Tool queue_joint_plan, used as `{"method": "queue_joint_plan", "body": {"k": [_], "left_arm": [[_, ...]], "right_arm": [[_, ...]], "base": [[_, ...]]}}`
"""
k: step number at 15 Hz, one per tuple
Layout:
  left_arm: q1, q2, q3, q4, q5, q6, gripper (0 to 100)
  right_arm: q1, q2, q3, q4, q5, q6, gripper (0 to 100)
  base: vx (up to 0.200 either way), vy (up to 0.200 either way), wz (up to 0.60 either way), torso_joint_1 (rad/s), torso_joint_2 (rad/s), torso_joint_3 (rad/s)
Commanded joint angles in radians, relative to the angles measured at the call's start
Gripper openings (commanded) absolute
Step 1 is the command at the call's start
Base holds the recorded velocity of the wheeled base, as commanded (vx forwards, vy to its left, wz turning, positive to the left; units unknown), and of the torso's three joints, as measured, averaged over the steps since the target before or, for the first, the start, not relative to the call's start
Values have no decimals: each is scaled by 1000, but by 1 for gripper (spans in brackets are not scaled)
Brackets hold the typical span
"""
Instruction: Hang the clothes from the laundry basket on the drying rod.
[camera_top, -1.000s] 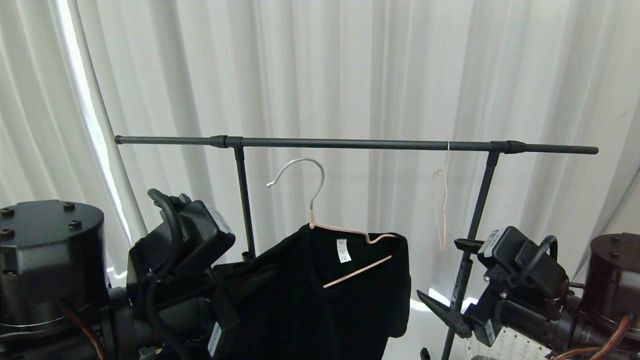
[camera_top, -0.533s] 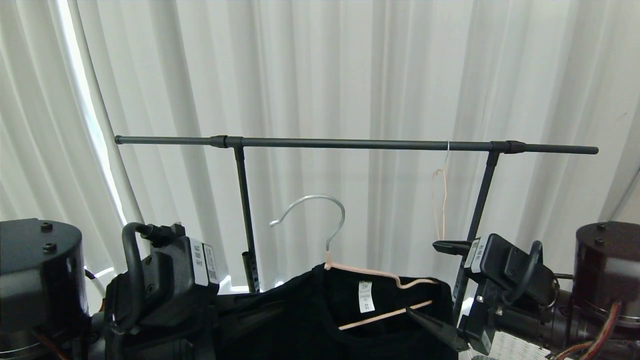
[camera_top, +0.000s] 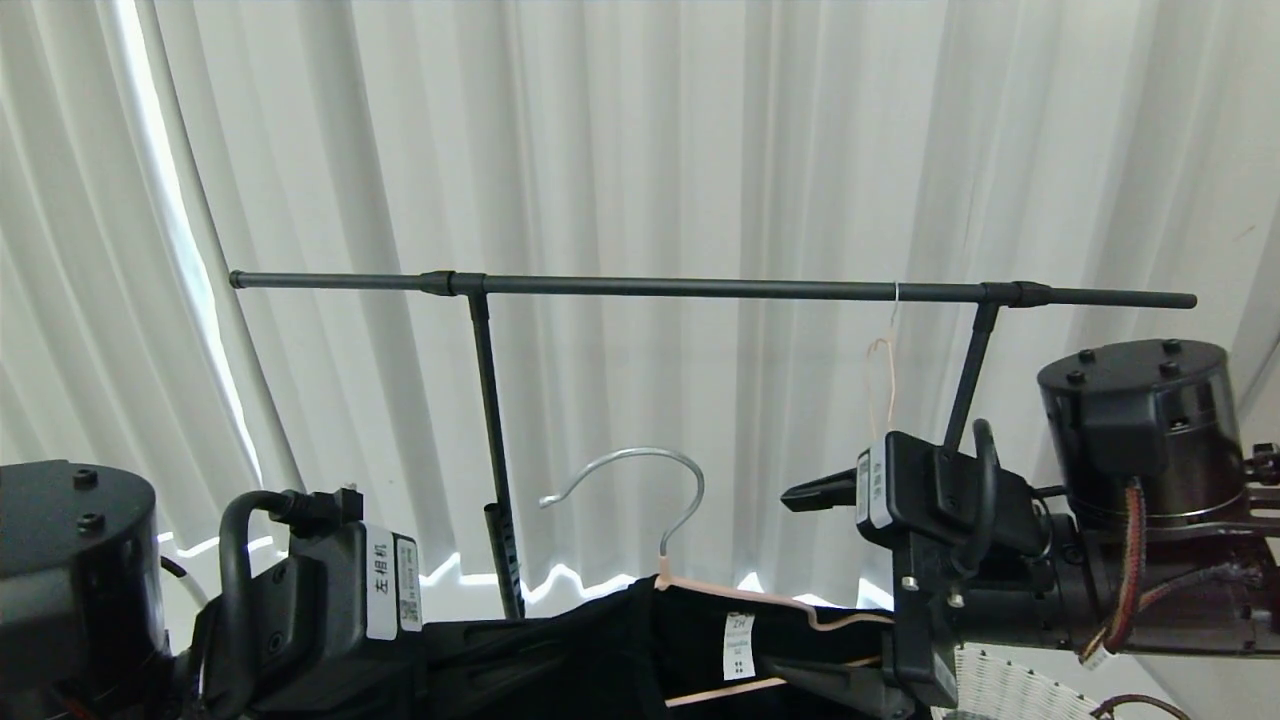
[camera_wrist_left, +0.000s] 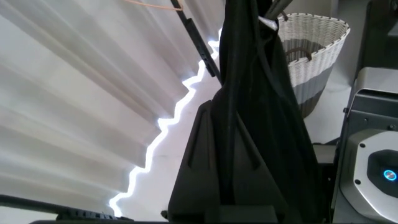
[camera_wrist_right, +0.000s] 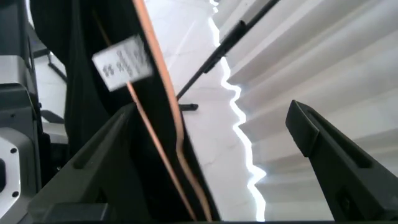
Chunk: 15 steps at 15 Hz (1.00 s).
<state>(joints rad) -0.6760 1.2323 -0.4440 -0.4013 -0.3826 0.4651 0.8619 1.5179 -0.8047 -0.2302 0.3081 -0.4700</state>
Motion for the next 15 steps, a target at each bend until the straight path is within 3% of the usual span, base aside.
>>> {"method": "queue_joint_plan", "body": {"k": [1,9,10,15], "left_arm": [[-1,-1,-5,-1,-10,0,0],[-22,-2,-15,-1,-16,3,0],[-30,-2,-21,-1,-16,3,0],[-40,-2,-31,-1,-15,6,0]], "right_arm": [[22,53,-18,3,0,-1,100],[74,62,-45,71,2,-2,100],[89,61,-50,88,2,-2,0],[101,58,-59,100,2,-1,0]], "base": [[0,0,0,0,0,0],[0,0,0,0,0,0],[0,0,0,0,0,0],[0,0,0,0,0,0]]}}
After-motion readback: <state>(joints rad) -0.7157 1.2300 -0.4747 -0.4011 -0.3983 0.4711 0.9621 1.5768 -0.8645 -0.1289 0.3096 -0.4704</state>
